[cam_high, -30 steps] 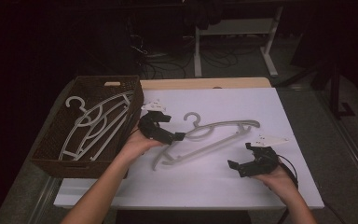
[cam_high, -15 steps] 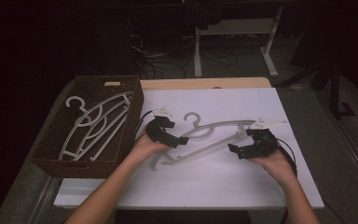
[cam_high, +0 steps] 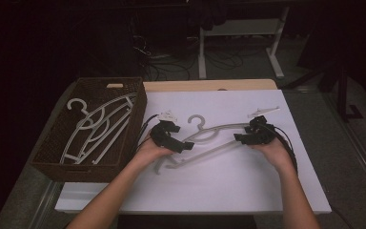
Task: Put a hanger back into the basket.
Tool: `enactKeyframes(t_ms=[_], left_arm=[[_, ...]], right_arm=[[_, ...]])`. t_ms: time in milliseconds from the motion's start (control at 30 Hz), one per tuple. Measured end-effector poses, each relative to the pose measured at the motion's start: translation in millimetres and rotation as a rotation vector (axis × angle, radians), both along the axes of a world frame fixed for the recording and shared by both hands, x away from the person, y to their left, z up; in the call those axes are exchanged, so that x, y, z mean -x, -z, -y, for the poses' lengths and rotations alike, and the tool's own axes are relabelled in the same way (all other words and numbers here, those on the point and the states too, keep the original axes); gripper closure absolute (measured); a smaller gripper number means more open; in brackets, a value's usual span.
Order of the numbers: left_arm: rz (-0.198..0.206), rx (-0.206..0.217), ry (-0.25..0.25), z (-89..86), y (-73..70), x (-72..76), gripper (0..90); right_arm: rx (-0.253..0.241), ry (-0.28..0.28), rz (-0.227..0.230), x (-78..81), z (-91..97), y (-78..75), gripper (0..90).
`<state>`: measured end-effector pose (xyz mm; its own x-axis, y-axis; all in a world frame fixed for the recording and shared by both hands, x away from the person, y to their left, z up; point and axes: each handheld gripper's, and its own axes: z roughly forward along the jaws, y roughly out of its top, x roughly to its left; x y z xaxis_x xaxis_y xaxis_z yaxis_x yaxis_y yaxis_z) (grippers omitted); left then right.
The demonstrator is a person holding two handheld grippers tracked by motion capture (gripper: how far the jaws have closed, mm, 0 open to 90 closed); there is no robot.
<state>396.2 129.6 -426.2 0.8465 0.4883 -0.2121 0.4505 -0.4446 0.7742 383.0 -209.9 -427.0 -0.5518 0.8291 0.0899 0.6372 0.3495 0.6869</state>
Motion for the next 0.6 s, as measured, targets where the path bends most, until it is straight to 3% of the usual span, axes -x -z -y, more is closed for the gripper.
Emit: enactKeyframes(t_ms=[67,100,133,300,400,600], left_arm=[[-0.001,-0.001,-0.001,0.3,0.3,0.0,0.0],[-0.001,-0.001,-0.001,0.3,0.3,0.0,0.0],[-0.003,0.0,-0.001,0.6,0.5,0.2,0.0],[-0.004,-0.001,0.0,1.6,0.7,0.7,0.0],[-0.003,-0.002,-0.001,1.3,0.6,0.5,0.0],[-0.004,-0.013,-0.008,-0.2,2.0,-1.5,0.0]], right_arm=[[0.012,0.008,-0.005,0.5,1.8,0.7,53.2],[0.012,0.008,-0.005,0.5,1.8,0.7,53.2],[0.006,0.014,-0.003,1.0,4.6,0.9,64.5],[0.036,0.019,0.006,0.8,5.1,3.4,83.9],[0.055,0.015,-0.004,0.4,5.1,6.2,88.3],[0.049,0.008,-0.021,1.1,7.1,10.2,88.9]])
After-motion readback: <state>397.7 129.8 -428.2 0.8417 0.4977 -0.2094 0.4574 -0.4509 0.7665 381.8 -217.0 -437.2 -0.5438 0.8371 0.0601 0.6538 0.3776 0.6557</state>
